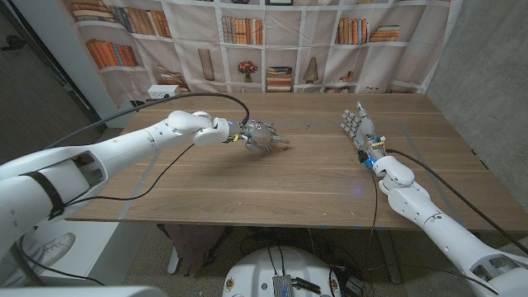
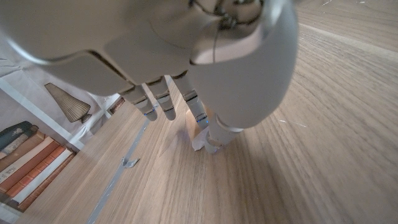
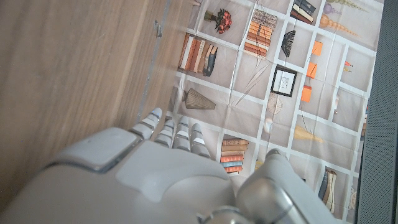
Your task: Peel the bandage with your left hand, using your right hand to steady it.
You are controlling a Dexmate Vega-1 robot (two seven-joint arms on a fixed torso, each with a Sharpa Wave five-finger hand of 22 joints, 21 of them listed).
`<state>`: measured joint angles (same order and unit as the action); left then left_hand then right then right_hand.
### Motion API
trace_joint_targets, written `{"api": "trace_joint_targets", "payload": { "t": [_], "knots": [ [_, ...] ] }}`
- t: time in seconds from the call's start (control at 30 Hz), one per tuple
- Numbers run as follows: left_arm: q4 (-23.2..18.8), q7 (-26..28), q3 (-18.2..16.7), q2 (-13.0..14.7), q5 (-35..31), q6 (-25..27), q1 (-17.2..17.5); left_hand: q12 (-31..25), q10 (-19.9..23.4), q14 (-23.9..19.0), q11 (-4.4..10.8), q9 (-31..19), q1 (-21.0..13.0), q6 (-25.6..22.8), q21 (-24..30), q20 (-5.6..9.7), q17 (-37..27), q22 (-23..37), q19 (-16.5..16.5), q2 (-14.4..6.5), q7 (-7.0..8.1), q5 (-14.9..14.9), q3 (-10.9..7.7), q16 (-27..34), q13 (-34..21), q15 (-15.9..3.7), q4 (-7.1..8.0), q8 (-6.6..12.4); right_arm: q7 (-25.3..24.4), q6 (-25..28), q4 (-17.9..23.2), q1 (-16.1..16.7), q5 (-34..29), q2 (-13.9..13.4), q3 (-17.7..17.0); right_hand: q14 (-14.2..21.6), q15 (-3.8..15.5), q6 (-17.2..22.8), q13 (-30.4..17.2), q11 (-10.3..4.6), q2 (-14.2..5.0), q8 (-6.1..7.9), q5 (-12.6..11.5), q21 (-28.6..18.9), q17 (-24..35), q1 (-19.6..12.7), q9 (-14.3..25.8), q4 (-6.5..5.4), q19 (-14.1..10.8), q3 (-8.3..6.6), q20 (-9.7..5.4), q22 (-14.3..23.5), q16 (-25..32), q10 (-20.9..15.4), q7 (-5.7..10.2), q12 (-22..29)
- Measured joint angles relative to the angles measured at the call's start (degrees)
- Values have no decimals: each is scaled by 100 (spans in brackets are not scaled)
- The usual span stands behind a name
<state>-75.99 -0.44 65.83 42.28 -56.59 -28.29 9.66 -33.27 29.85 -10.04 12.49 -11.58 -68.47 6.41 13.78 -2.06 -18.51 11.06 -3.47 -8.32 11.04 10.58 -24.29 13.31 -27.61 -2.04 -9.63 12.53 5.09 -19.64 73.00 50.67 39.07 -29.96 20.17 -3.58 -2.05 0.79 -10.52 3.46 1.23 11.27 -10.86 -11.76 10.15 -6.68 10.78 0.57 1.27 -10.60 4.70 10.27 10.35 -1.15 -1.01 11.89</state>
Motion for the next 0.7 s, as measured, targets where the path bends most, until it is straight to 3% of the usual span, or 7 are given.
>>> {"api": "trace_joint_targets", "payload": {
  "t": [0.7],
  "knots": [
    [-48, 174, -1, 14, -48, 155, 151, -200, 134, -279, -9, 0, -134, -276, 44, 40, -116, 0, -125, -32, -31, -21, 49, 94, -79, -8, 48, 0, 188, -78, -97, -26, 108, 53, -31, 0, 0, -21, 0, 0, -23, 0, 0, 0, 0, -23, 0, -1, 0, 0, 0, 0, 0, 0, 19, 0]
  ]
}}
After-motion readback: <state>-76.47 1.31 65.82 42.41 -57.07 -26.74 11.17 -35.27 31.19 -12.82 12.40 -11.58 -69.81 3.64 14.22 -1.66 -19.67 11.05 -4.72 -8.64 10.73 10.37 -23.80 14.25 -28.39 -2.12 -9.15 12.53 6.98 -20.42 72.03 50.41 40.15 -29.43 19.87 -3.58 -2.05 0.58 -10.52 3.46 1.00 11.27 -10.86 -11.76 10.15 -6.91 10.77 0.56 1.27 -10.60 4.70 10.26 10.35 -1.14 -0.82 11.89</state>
